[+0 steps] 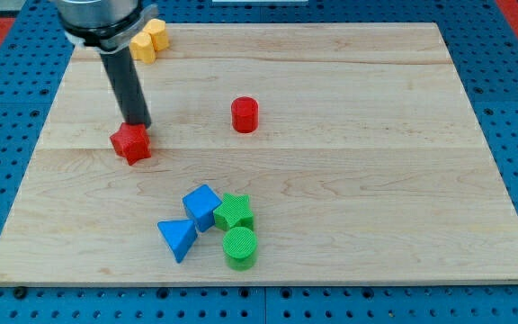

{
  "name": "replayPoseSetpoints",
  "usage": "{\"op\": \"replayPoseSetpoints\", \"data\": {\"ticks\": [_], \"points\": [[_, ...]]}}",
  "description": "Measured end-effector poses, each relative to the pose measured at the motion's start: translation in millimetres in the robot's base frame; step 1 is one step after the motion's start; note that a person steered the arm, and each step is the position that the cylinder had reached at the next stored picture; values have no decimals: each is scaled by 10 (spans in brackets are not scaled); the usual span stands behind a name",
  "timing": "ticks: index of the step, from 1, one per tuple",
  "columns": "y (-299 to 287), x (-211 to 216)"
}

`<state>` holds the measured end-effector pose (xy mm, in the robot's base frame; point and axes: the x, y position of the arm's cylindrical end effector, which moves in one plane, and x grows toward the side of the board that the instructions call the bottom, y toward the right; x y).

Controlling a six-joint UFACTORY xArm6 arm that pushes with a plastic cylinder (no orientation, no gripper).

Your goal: Push the red star towards the group of blocks

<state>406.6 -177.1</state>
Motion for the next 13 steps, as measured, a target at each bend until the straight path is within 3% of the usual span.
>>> {"op": "replayPoseSetpoints", "data": {"ticks": [1,6,10,11,13], "points": [[-270,11],[-436,-205],[-402,-142],[-298,35],[479,494]]}}
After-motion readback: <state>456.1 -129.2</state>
